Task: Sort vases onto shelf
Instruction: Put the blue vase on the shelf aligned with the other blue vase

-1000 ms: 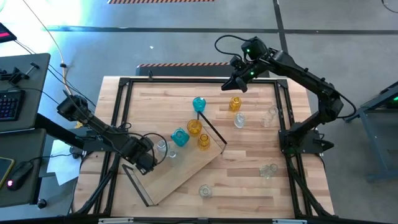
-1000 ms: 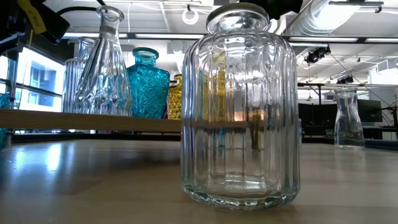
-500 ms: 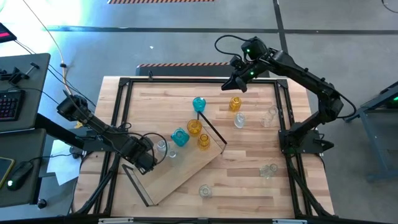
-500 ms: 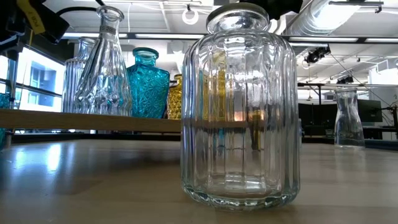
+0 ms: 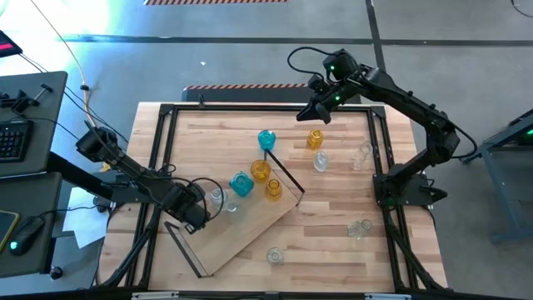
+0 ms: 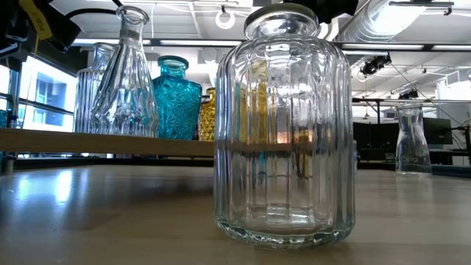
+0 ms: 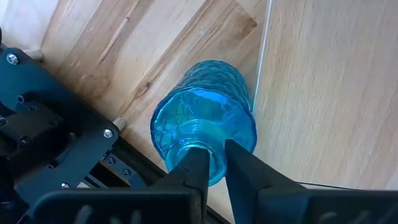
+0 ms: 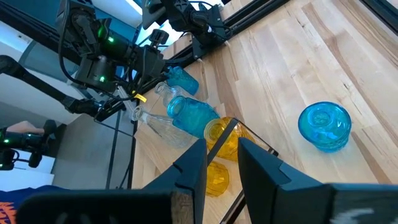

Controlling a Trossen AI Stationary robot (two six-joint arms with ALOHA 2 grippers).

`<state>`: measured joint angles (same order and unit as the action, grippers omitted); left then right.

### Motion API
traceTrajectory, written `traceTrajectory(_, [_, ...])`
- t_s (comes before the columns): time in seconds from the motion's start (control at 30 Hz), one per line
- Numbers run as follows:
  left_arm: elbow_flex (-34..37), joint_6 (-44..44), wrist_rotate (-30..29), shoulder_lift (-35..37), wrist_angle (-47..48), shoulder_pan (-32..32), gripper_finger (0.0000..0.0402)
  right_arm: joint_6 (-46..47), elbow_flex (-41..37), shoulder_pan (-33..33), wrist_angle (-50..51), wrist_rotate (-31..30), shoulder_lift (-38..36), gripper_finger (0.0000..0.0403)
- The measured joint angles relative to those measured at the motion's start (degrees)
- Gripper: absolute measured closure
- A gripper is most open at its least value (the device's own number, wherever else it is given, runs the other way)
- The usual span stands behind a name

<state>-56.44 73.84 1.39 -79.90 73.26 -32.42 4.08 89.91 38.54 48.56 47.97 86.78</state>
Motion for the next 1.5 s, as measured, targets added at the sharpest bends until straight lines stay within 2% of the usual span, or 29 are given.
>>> traceTrajectory(0.8, [-0.2,0.0,1.1,0.0,1.6,0.0,0.0378,1.0,0.0,0.0,0.0,0.0,0.0,0.033])
traceTrajectory(1.27, [-13.2,0.7,-3.0,0.3,16.6,0.2,0.0376,0.9,0.0,0.0,-1.3,-0.1,0.0,0.033])
traceTrajectory(1.5, [-20.5,3.0,-4.9,1.2,16.9,0.3,0.0377,0.3,0.0,0.0,-1.4,-0.1,0.0,0.033])
